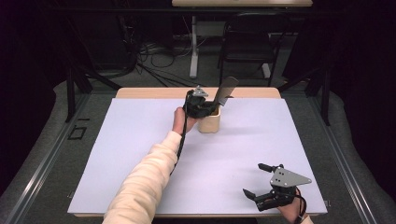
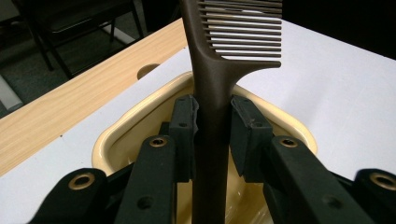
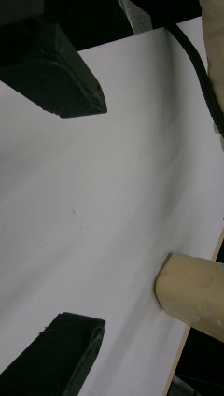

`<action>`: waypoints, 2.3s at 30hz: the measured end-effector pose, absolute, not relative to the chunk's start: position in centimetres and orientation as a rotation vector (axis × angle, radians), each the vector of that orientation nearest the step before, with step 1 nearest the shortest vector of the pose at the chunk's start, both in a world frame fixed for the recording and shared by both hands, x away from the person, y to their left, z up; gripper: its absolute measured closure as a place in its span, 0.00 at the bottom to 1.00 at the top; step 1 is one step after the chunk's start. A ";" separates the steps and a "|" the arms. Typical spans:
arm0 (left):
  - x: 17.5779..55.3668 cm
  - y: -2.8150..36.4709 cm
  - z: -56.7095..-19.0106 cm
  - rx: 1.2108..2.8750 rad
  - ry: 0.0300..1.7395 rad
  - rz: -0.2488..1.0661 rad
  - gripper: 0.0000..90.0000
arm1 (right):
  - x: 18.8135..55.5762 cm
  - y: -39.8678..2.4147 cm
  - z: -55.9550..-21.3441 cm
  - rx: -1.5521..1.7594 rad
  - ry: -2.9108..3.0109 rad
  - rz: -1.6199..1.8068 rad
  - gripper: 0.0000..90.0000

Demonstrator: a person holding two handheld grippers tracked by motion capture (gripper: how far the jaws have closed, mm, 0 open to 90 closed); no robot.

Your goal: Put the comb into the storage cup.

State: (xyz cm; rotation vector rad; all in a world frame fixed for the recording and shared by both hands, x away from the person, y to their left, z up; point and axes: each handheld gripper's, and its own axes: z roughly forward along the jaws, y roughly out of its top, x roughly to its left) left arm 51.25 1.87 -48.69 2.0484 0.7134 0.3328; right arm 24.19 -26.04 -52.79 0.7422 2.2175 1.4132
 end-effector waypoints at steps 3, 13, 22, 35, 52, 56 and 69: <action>51.3 1.8 -48.7 2.056 0.713 0.333 0.80 | 24.2 -26.0 -52.8 0.743 2.218 1.413 0.00; 51.2 2.1 -48.4 2.060 0.692 0.276 0.65 | 24.2 -26.0 -52.8 0.749 2.223 1.411 0.00; 50.8 2.9 -47.3 2.061 0.704 0.249 0.41 | 24.2 -26.0 -52.8 0.748 2.224 1.406 0.00; 49.8 4.5 -45.9 2.082 0.708 0.233 0.17 | 24.2 -25.9 -52.8 0.750 2.228 1.405 0.00; 47.3 6.4 -45.1 2.153 0.705 0.283 0.00 | 24.3 -25.9 -52.8 0.752 2.226 1.403 0.00; 46.8 7.2 -45.1 2.153 0.712 0.291 0.00 | 24.3 -26.0 -52.8 0.761 2.223 1.405 0.00; 44.9 9.1 -45.7 2.168 0.722 0.307 0.00 | 24.4 -26.0 -52.8 0.762 2.223 1.396 0.00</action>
